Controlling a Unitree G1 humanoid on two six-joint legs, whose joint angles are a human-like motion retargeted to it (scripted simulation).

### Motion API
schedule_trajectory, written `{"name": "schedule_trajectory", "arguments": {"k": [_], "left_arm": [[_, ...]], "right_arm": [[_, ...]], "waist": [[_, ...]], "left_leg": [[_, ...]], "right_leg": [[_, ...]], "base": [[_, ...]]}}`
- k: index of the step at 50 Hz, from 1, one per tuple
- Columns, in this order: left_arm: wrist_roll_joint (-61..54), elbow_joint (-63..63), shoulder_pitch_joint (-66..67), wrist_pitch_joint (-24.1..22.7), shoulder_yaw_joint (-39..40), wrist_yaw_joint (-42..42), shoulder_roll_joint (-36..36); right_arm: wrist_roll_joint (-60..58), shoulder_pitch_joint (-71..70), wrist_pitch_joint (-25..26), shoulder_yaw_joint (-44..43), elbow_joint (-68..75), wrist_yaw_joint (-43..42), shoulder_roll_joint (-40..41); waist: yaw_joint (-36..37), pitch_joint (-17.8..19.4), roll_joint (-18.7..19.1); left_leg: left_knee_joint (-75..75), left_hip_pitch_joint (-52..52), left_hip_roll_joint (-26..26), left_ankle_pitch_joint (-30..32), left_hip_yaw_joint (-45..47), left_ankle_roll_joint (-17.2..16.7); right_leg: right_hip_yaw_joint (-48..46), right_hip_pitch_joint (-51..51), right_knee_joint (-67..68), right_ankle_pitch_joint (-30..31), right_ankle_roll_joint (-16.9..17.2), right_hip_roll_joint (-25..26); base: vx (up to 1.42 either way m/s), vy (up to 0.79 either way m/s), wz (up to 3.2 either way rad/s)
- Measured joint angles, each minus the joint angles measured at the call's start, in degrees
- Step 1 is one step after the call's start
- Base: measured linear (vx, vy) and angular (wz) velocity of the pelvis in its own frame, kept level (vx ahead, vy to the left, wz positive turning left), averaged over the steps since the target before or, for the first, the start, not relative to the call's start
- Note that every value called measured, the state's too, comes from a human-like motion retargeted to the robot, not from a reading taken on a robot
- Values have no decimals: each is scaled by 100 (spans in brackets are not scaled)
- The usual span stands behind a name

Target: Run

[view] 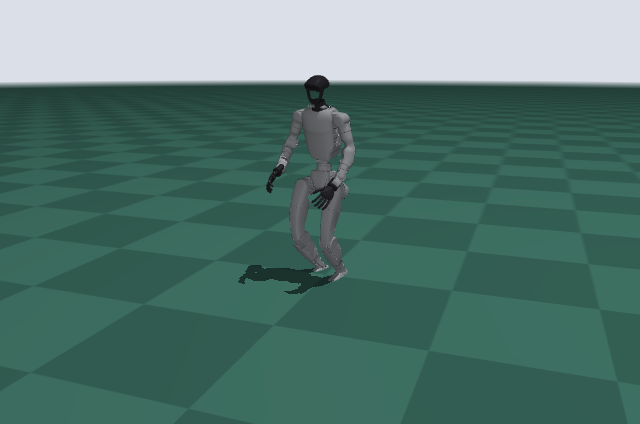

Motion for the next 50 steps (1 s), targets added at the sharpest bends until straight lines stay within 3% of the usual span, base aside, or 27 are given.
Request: {"name": "schedule_trajectory", "arguments": {"k": [18,27,31,33,38,42,46,50], "left_arm": [[118,-321,157,-42,-127,150,158],[-148,-1003,445,-83,79,340,50],[-470,-1462,662,-109,360,308,155],[-684,-1737,832,-112,514,259,227],[-1082,-2268,1350,-89,811,78,220],[-1207,-2581,1517,-84,835,-40,217],[-1127,-2902,1472,-34,826,-58,298],[-912,-3206,1297,-61,910,99,426]], "right_arm": [[-420,-89,11,311,-265,225,-206],[-626,-220,50,313,-745,76,-303],[-534,-173,108,77,-1009,-20,-377],[-346,-35,154,-122,-1194,-71,-403],[233,406,264,-374,-1443,-95,-252],[448,565,252,-420,-1523,-19,-166],[547,613,151,-472,-1751,-38,-151],[381,549,100,-518,-1894,-76,-186]], "waist": [[-80,-144,-11],[-58,-75,271],[45,-90,396],[9,-133,272],[-26,-432,209],[-54,-551,236],[-101,-526,276],[-126,-388,349]], "left_leg": [[722,-602,50,-81,-13,-50],[2652,-1324,564,-150,-211,-201],[3210,-1636,859,111,-231,-245],[3049,-1613,692,477,-196,-250],[2157,-1545,556,1761,-106,-550],[1994,-1605,486,2171,-49,-614],[2520,-1648,623,1884,6,-403],[3438,-1756,917,1194,19,-144]], "right_leg": [[115,-731,866,-221,-113,40],[330,-1441,1975,-647,-503,588],[406,-1581,2112,-647,-597,870],[502,-1471,2049,-436,-476,744],[614,-1377,1385,1230,42,615],[627,-1488,1387,1671,237,576],[682,-1446,1550,1300,106,722],[629,-1361,1954,-43,-356,873]], "base": [[0,0,0],[0,-1,-6],[4,-3,-23],[10,-2,15],[4,0,0],[0,0,0],[0,0,0],[0,0,0]]}}
